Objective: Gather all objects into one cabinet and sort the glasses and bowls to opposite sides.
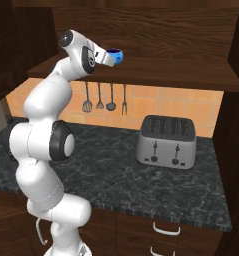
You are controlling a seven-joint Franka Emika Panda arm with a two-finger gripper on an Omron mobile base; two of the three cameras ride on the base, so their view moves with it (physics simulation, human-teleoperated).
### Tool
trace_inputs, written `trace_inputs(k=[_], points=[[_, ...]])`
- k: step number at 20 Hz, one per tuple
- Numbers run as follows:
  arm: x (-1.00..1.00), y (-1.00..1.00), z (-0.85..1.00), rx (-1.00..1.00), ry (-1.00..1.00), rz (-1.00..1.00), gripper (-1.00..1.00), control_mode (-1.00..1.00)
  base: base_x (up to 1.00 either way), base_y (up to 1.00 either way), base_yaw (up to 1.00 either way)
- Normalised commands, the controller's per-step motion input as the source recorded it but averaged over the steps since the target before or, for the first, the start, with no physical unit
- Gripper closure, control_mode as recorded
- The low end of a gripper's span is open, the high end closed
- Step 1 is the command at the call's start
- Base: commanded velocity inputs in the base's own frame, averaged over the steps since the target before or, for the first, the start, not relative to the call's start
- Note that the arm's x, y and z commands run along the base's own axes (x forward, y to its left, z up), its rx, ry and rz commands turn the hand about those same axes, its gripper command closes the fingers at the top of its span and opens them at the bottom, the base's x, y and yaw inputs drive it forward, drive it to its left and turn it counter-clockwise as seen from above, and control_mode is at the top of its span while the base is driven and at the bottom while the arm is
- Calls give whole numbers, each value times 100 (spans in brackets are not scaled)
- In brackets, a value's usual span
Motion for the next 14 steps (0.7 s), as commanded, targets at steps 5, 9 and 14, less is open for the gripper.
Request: trace_inputs(k=[5, 9, 14], points=[[-42, 10, 0, 0, -5, 0, 100, -100, 0, 0, 0], [-83, 6, 0, 0, -8, 0, 100, -100, 0, 0, 0], [-53, 1, 1, 0, -7, 0, 100, -100, 0, 0, 0]])
